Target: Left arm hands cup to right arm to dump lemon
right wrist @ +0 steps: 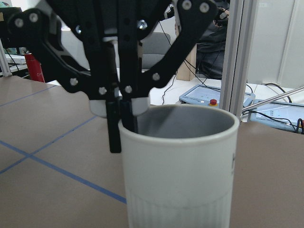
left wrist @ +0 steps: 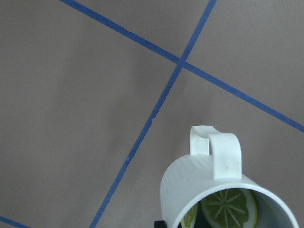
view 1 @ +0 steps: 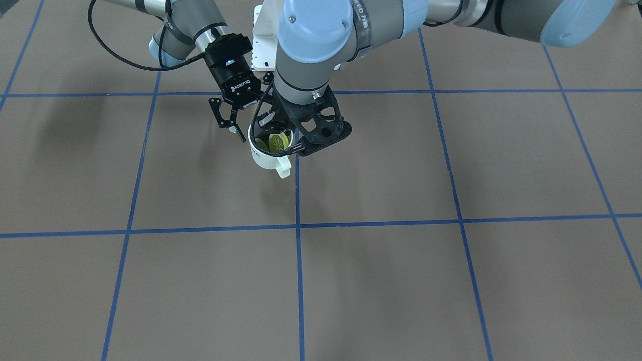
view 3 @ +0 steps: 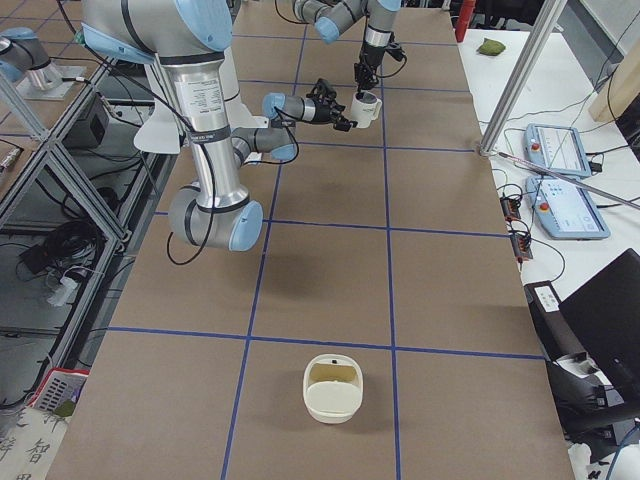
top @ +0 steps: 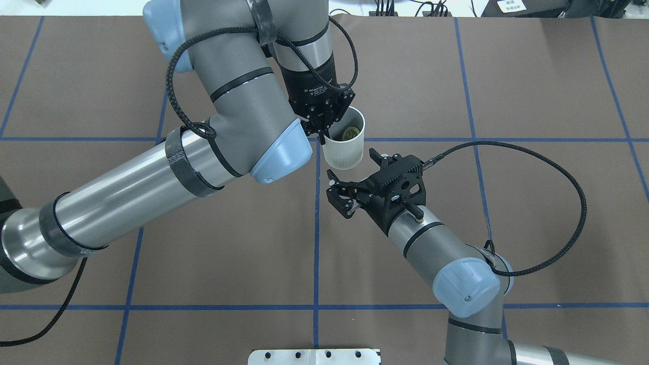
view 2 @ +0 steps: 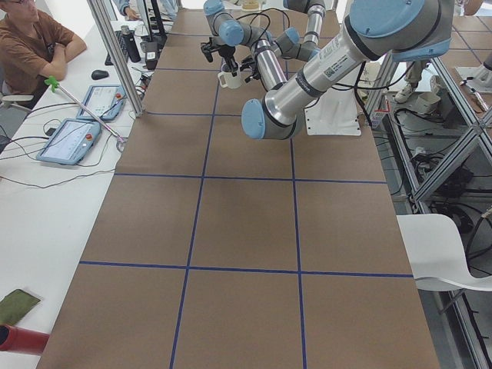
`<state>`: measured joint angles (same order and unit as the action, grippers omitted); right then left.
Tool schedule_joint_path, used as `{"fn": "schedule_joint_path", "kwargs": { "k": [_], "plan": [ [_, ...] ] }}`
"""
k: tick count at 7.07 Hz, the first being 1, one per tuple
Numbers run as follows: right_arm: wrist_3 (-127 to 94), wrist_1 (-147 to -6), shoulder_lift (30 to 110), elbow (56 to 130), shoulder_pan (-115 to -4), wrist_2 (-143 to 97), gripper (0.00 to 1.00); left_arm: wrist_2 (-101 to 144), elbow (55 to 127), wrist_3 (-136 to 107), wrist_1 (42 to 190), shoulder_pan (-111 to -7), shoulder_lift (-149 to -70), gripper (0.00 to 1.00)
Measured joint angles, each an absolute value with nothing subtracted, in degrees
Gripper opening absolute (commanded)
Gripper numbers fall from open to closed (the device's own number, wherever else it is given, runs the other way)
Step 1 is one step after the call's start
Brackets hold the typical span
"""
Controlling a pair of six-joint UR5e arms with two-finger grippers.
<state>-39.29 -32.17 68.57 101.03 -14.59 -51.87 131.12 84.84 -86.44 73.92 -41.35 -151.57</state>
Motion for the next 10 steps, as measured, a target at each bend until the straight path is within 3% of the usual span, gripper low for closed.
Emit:
{"fn": "schedule_joint_path", "kwargs": {
  "k": [10],
  "plan": [
    [-39.54, -32.21, 67.55, 99.93, -14.67, -50.71, 0.98, 131.93, 88.28, -86.85, 73.32, -40.06, -150.38, 0.0]
  ]
}}
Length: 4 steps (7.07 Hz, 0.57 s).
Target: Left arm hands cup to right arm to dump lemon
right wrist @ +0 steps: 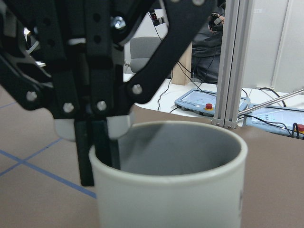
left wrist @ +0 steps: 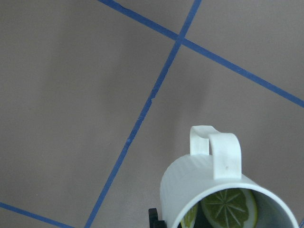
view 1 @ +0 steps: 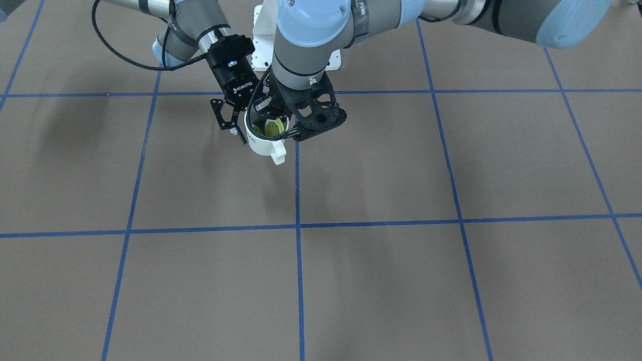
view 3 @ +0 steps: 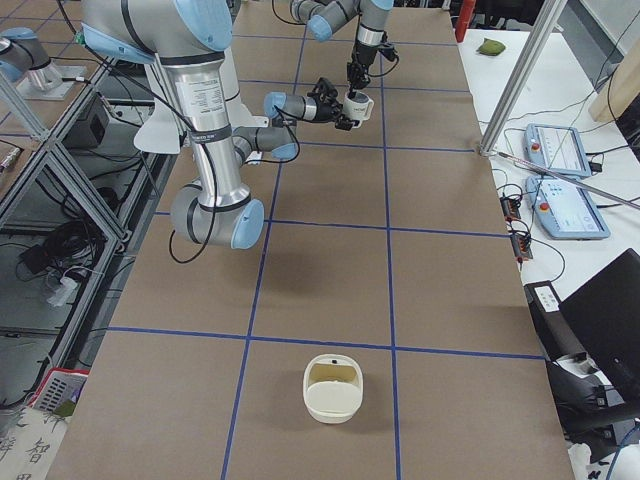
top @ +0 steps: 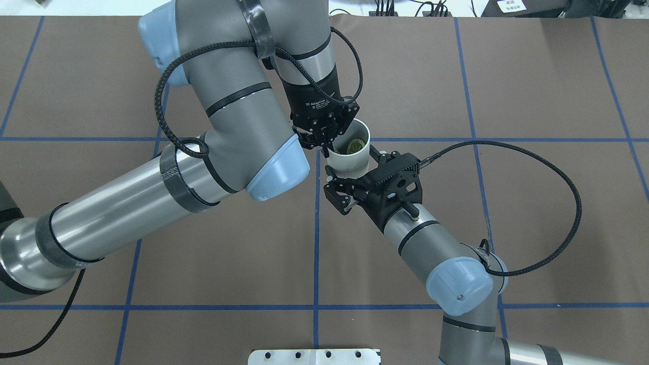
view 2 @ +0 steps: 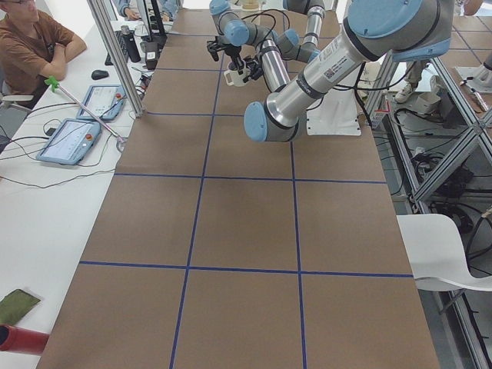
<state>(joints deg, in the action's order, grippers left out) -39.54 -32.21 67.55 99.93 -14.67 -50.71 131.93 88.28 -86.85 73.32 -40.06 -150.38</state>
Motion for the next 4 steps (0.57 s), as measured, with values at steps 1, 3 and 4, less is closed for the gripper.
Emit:
{"fn": "schedule_joint_path", "kwargs": {
  "k": [1, 3, 4],
  "plan": [
    [-40.1, -32.22, 67.55, 99.73, -14.66, -50.61, 0.98, 131.98, 88.49, -86.98, 73.28, -39.95, -150.35, 0.0],
    [-40.67, -32.11, 67.45, 99.33, -14.6, -50.21, 0.98, 132.01, 88.58, -87.19, 73.23, -39.32, -150.37, 0.0],
    [-40.74, -32.09, 67.35, 99.29, -14.59, -50.11, 0.98, 132.0, 88.62, -87.36, 73.21, -38.99, -150.38, 0.0]
  ]
}}
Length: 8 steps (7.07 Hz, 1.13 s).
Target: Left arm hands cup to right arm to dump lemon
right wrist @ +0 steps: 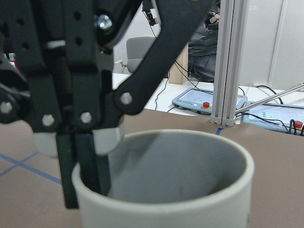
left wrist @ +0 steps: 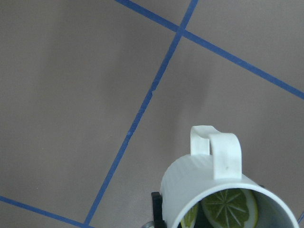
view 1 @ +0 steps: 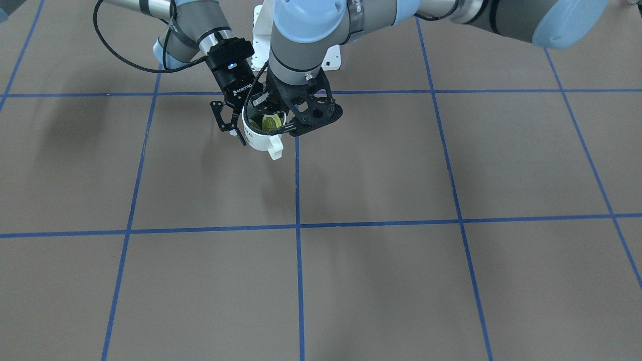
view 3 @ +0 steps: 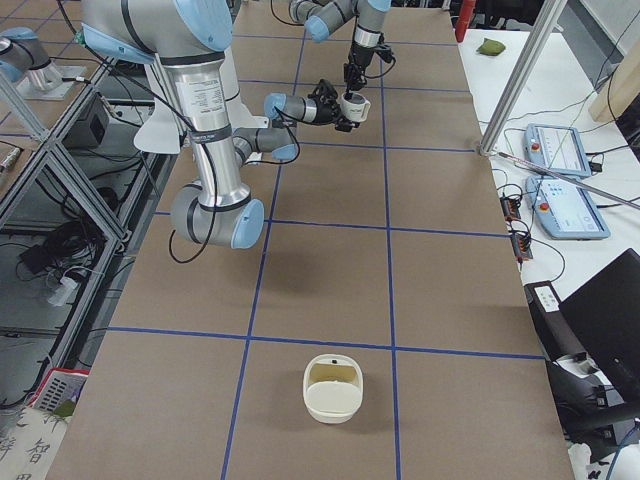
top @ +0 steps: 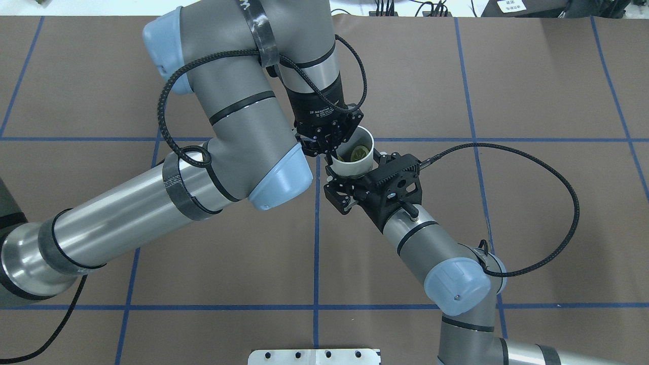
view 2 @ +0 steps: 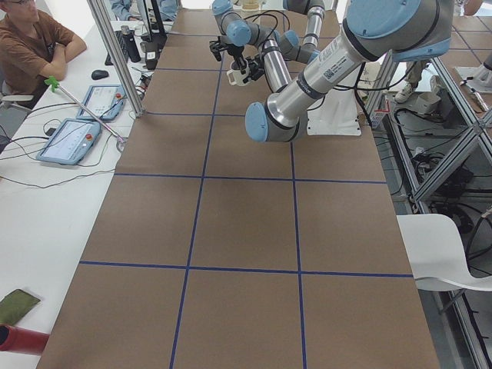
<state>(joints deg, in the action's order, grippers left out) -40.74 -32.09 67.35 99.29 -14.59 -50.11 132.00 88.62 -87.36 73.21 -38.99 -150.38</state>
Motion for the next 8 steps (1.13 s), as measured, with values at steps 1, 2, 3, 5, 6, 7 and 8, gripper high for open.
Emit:
{"fn": "schedule_joint_path", "kwargs": {
  "k": [1, 2, 3, 5, 6, 7, 8],
  "plan": [
    [-40.77, -32.08, 67.25, 99.26, -14.59, -50.05, 0.98, 131.99, 88.66, -87.54, 73.2, -38.81, -150.38, 0.0],
    [-40.78, -32.08, 67.19, 99.25, -14.55, -50.03, 0.89, 132.01, 88.72, -87.7, 73.21, -38.69, -150.43, 0.0],
    [-40.8, -32.08, 67.16, 99.23, -14.53, -50.01, 0.65, 132.03, 88.76, -87.81, 73.23, -38.65, -150.45, 0.0],
    [-40.86, -32.08, 67.18, 99.24, -14.49, -50.01, 0.44, 132.11, 88.83, -87.88, 73.42, -38.58, -150.45, 0.99],
    [-40.87, -32.09, 67.17, 99.32, -14.52, -50.0, 0.43, 132.45, 88.98, -87.87, 73.43, -38.53, -150.46, 1.0],
    [-40.87, -32.08, 67.18, 99.45, -14.52, -50.01, 0.42, 132.19, 89.29, -87.83, 73.39, -38.61, -150.43, 1.0],
    [-40.87, -32.08, 67.2, 99.57, -14.54, -50.01, 0.4, 132.06, 89.8, -87.81, 73.32, -38.81, -150.42, 1.0]
  ]
}}
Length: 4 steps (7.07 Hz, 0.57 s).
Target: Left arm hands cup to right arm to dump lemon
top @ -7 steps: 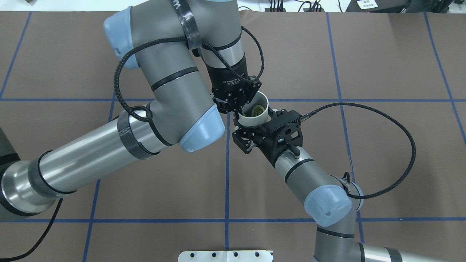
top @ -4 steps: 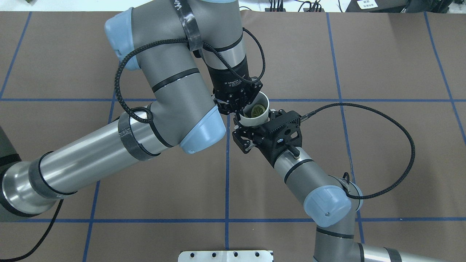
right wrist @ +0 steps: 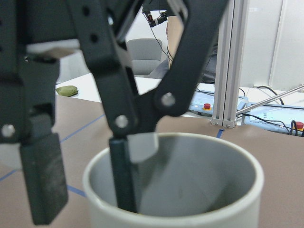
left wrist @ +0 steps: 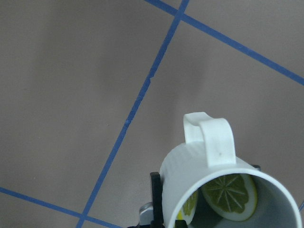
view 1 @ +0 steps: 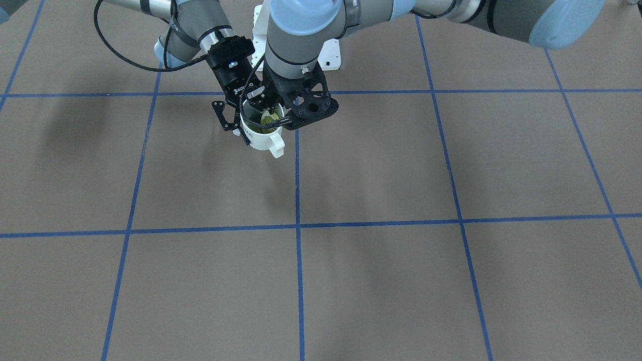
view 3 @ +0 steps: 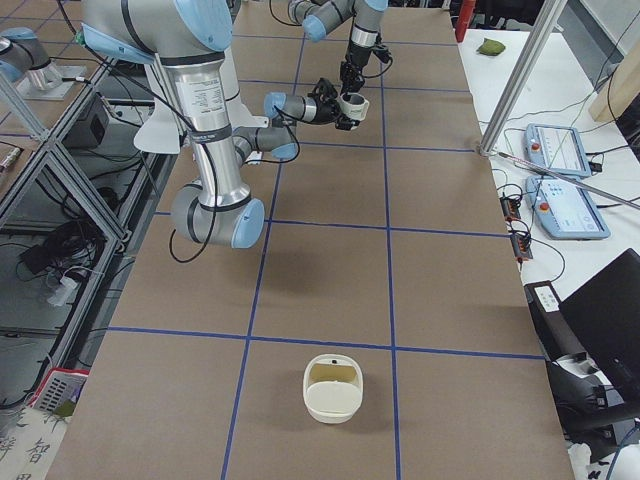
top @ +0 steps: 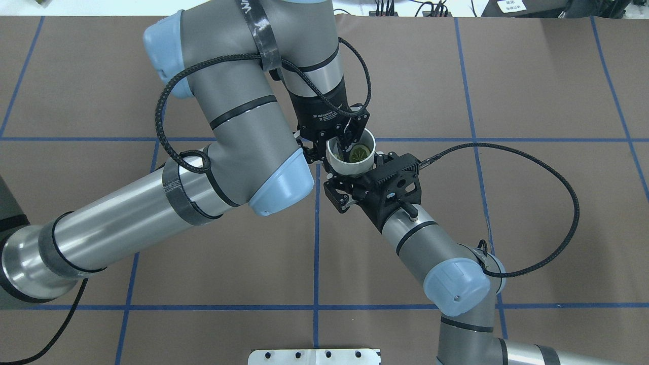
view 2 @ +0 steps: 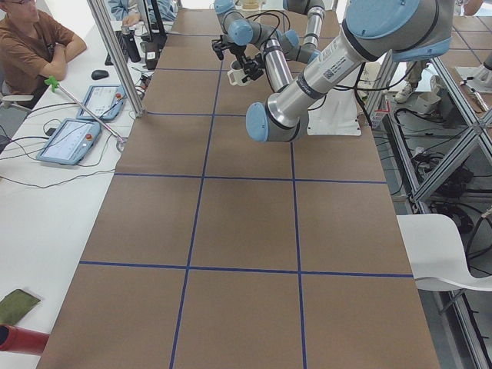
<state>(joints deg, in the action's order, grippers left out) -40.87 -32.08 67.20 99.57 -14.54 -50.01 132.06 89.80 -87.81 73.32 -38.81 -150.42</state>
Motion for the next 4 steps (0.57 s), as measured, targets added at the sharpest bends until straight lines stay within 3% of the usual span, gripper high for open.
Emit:
{"fn": "schedule_joint_path", "kwargs": {
  "k": [4],
  "plan": [
    [-50.22, -30.18, 69.27, 101.52, -15.39, -49.54, 0.34, 132.01, 96.23, -87.47, 73.03, -44.52, -148.21, 1.0]
  ]
}}
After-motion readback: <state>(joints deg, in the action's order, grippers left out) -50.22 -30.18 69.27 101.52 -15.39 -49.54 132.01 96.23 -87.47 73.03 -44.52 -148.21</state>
